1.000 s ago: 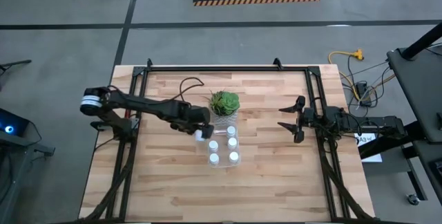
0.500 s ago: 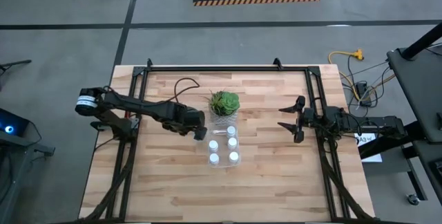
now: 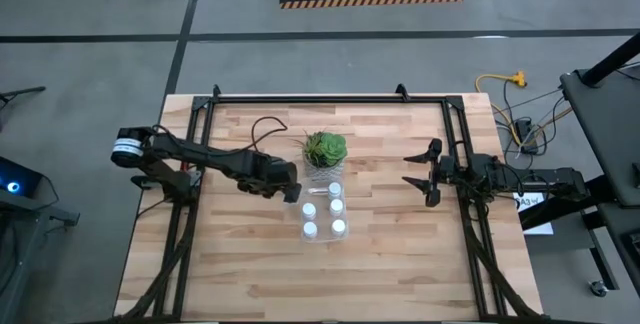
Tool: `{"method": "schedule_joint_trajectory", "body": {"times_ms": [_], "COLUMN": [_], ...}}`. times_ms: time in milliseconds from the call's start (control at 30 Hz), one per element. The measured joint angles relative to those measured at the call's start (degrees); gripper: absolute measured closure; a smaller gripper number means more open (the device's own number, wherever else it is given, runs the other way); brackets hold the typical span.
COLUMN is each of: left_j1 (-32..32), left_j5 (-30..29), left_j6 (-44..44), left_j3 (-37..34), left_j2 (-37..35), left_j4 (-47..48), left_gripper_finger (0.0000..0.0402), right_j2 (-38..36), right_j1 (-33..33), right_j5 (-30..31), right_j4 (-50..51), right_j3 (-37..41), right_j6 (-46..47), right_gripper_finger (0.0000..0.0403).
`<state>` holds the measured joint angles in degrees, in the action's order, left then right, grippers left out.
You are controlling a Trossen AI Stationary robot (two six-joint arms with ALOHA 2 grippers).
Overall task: Pick and place pill bottles into a basket
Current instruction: Put the pill bottle into the bin
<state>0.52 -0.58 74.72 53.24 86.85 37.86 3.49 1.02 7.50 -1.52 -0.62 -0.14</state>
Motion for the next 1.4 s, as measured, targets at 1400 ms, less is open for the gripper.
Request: {"method": "schedule_joint_trajectory", "body": {"times_ms": [1400], "left_j1": [-0.9], "left_j5": [-0.4], "left_j6": [-17.9], "left_j3": [-6.8], "left_j2": [0.1], "left_j4": [-5.9], "left_gripper_finger": [0.0036], "right_j2": [0.0], "right_j1": [0.0], "right_j5": [0.0], "right_j4": [0.0], "right_j3": [0.0], "right_j6": [0.1], "right_gripper_finger": [0.0142]}}
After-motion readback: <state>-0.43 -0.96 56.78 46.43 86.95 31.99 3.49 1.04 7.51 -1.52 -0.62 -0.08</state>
